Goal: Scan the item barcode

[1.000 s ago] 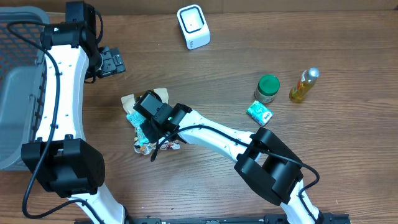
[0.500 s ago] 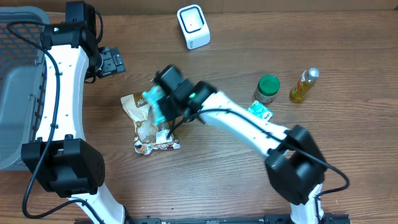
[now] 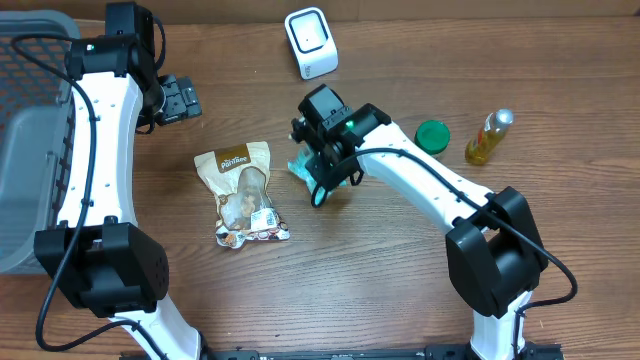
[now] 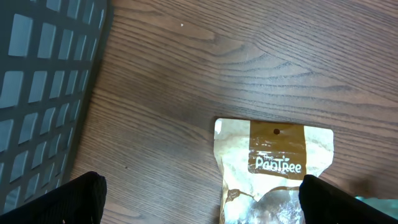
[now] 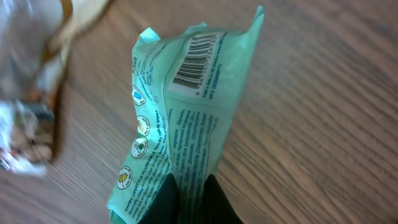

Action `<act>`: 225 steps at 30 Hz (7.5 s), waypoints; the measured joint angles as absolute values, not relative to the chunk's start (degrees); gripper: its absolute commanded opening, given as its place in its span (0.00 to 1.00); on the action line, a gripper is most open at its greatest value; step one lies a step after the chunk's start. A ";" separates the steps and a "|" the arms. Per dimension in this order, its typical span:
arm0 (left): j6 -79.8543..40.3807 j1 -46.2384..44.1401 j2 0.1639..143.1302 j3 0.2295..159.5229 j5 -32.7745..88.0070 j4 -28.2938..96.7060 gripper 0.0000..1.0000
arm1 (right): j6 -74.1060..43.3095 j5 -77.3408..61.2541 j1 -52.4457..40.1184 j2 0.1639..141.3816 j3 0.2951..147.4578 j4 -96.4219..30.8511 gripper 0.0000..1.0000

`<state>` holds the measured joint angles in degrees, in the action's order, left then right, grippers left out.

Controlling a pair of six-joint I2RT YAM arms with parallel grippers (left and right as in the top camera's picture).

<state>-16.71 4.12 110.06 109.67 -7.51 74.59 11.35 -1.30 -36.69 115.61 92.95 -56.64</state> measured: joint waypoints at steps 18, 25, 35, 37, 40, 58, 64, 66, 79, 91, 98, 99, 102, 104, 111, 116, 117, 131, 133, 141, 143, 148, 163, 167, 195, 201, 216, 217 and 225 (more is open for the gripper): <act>-16.69 4.12 110.06 109.67 -7.53 74.56 1.00 | 17.28 -1.02 -34.85 115.61 88.68 -48.75 0.56; -16.71 4.10 110.06 109.67 -7.51 74.56 1.00 | -0.47 -1.74 -34.85 115.61 88.68 -52.99 0.48; -16.69 4.12 110.06 109.67 -7.51 72.38 0.99 | -13.69 -4.58 -34.85 115.61 88.68 -60.47 0.31; -16.69 4.12 110.06 109.67 -7.51 70.67 1.00 | -15.53 -5.06 -34.85 115.61 88.68 -59.37 0.25; -16.73 4.12 110.06 109.67 -6.90 70.00 0.99 | -16.88 -5.85 -34.85 115.61 88.68 -58.70 0.17; -9.08 -3.99 115.98 109.89 23.86 70.35 0.20 | -22.39 -7.94 -34.76 115.22 79.57 -53.28 0.04; -6.20 -10.57 123.44 109.89 29.91 71.81 0.10 | -22.52 -8.64 -34.39 115.13 79.33 -53.04 0.04; -5.74 -12.14 124.62 109.89 30.55 71.83 0.08 | -22.55 -8.78 -34.11 115.13 79.33 -53.10 0.04; -6.22 -16.53 125.16 109.89 28.82 71.77 0.04 | -22.59 -10.02 -33.34 115.13 79.15 -53.56 0.04; -7.38 -16.53 125.19 105.03 28.05 69.17 0.04 | -22.48 -10.07 -33.34 115.13 79.15 -54.00 0.04; -8.45 -16.53 125.62 103.24 28.08 66.59 0.04 | -22.50 -10.09 -33.30 115.13 79.15 -54.33 0.04; -8.67 -16.53 125.67 103.20 28.34 66.35 0.04 | -22.46 -10.09 -33.32 115.13 79.15 -54.61 0.04; -9.02 -16.69 125.67 103.20 29.10 66.37 0.04 | -22.50 -10.07 -33.30 115.13 79.15 -54.94 0.04; -9.50 -17.17 125.69 103.20 29.43 66.65 0.04 | -22.50 -10.11 -33.30 115.13 79.15 -55.37 0.04; -11.97 -17.93 125.71 100.38 29.41 64.86 0.04 | -22.48 -10.09 -33.28 115.13 79.15 -55.96 0.04; -13.41 -17.93 125.71 95.07 28.40 57.98 0.04 | -22.50 -10.61 -33.10 115.13 79.13 -56.23 0.04; -13.63 -17.93 125.71 94.00 27.83 56.42 0.04 | -22.48 -10.72 -33.06 115.13 79.11 -56.45 0.04; -16.38 -17.87 125.73 94.78 23.44 58.02 0.04 | -22.00 -11.38 -31.27 115.37 81.82 -65.32 0.04; -16.38 -17.54 126.13 101.67 22.41 62.15 0.04 | -19.99 -12.01 -29.78 115.44 87.37 -68.69 0.04; -16.27 -17.02 126.02 114.98 21.78 74.67 0.04 | -16.86 -13.63 -27.88 115.35 94.11 -68.03 0.04; -15.68 -17.17 126.04 113.32 21.76 76.99 0.04 | -16.64 -13.72 -27.77 115.35 94.11 -66.81 0.04; -13.87 -17.28 126.08 106.21 21.71 76.53 0.04 | -16.49 -13.74 -27.77 115.35 94.06 -64.69 0.04; -10.50 -17.28 126.15 98.21 21.91 72.14 0.05 | -16.47 -13.76 -27.79 120.68 94.00 -64.01 0.04; -10.31 -17.47 126.15 97.62 22.31 71.66 0.04 | -16.49 -13.76 -27.77 120.68 94.00 -64.14 0.04; -10.31 -19.42 126.15 93.71 22.44 68.55 0.04 | -16.49 -13.76 -27.22 120.68 86.61 -54.96 0.04; -10.79 -19.42 125.89 90.19 21.82 65.23 0.04 | -16.49 -15.68 -26.57 119.85 84.29 -52.01 0.04; -11.84 -18.72 125.34 94.80 14.85 75.75 0.04 | -16.47 -14.55 -24.40 120.75 92.64 -58.74 0.04; -11.84 -18.70 125.34 96.90 14.66 76.16 0.05 | -16.51 -14.37 -24.27 120.75 94.48 -60.03 0.04; -12.69 -18.63 125.38 106.19 14.26 69.21 0.07 | -16.47 -16.29 -24.03 120.75 98.26 -71.22 0.05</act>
<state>-12.69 -18.63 125.38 106.19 14.26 69.21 -16.47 -16.29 -24.03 120.75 98.26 -71.22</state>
